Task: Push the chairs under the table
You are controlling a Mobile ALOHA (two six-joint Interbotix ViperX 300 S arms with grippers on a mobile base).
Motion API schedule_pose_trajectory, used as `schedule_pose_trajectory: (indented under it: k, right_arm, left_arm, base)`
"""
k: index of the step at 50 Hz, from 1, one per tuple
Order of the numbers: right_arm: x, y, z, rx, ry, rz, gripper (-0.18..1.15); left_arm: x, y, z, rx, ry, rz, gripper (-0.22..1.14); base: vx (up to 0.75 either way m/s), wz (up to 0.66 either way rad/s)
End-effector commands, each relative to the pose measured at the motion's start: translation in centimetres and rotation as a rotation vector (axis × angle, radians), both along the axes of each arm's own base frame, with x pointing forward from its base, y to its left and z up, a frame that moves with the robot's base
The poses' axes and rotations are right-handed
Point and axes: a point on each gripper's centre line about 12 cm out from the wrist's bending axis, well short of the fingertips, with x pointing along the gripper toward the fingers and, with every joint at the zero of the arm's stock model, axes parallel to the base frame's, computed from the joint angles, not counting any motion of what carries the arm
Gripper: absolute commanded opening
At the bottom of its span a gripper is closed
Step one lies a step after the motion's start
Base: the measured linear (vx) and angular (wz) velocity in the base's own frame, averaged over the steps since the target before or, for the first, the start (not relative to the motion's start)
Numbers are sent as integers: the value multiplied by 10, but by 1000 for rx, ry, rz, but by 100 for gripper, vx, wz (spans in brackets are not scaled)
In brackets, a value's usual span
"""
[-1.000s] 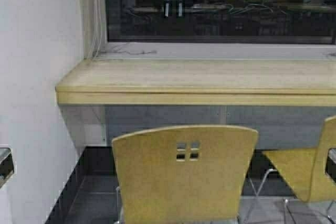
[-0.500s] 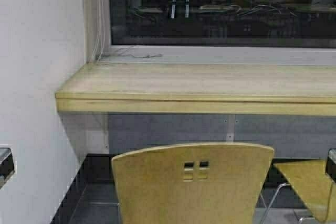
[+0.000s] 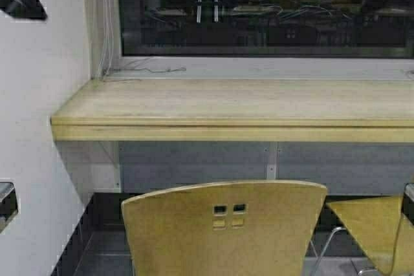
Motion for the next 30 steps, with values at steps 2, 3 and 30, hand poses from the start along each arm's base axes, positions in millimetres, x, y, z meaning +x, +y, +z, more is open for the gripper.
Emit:
schedule_pose_trajectory:
  k: [2,3,30]
  right_arm:
    - [36,11,-11,65,36,-42,12]
    - [40,12,-16,64,53,-42,14]
    - [97,38,-107,296,426,-285,99]
  left_arm:
    - [19,-5,-13,1,86,14,44]
    - [21,-5,-16,4,97,15,46]
    - [78,-71,-89,-19,281,82,92]
  base:
    - [0,0]
    - [0,0]
    - [0,0]
